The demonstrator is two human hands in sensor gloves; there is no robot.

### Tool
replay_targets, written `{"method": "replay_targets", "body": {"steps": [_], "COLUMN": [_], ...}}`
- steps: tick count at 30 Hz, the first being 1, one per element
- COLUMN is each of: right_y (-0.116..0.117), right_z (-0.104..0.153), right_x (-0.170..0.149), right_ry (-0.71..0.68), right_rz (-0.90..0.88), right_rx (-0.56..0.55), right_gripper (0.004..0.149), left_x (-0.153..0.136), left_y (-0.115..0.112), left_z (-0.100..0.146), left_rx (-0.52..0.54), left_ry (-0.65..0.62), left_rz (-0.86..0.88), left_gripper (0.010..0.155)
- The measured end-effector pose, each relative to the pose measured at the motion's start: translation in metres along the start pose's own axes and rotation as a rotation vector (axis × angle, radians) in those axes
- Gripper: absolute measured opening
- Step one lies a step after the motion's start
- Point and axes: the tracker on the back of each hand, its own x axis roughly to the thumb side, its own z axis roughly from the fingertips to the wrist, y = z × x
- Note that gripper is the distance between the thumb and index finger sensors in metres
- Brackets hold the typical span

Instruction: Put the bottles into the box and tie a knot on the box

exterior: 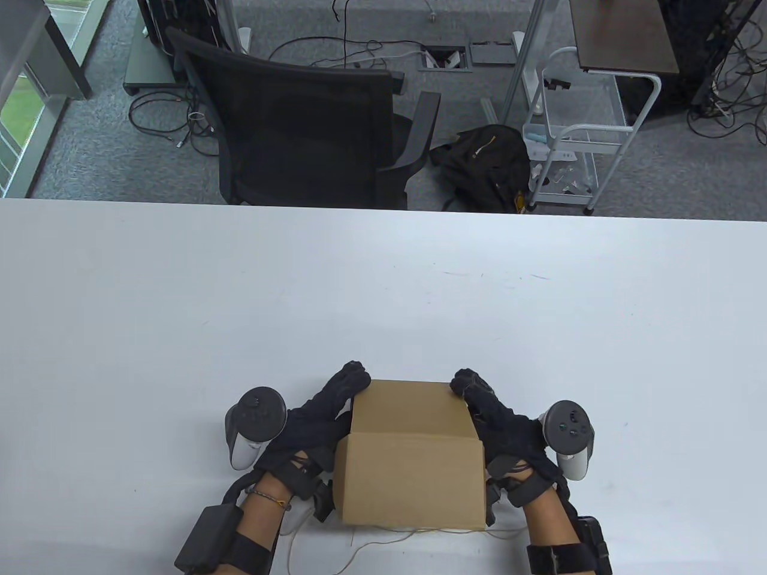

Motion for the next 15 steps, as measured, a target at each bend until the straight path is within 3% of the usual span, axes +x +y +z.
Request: {"method": "replay_targets", "body": {"steps": [2,8,12,15], "right_y": [-0.003,-0.018,-0.028,-0.025], "right_z": [0.003,0.015,0.025,0.028], "right_x": [0.002,0.009,0.014,0.015], "right_ry": [0.016,0.049,0.105,0.159], "right_rz": [0.038,0.010,-0.024,-0.118], "right_rx": [-0.018,-0.085,-0.125,-0.047], "right_gripper": [0.058,0.056,0.050,0.052], "left_x": [-0.002,-0.003,-0.004,-0.003], "left_y": [0.003,0.020,0.029,0.029], "left_z": [0.003,0.018,0.027,0.029], "left_rx": [-0.001,0.109,0.033,-0.076], "left_ry": [0.014,0.118,0.184,0.174], "left_rz": [0.017,0.007,0.130,0.211], "left_gripper": [0.076,0.071,0.064,0.070]}}
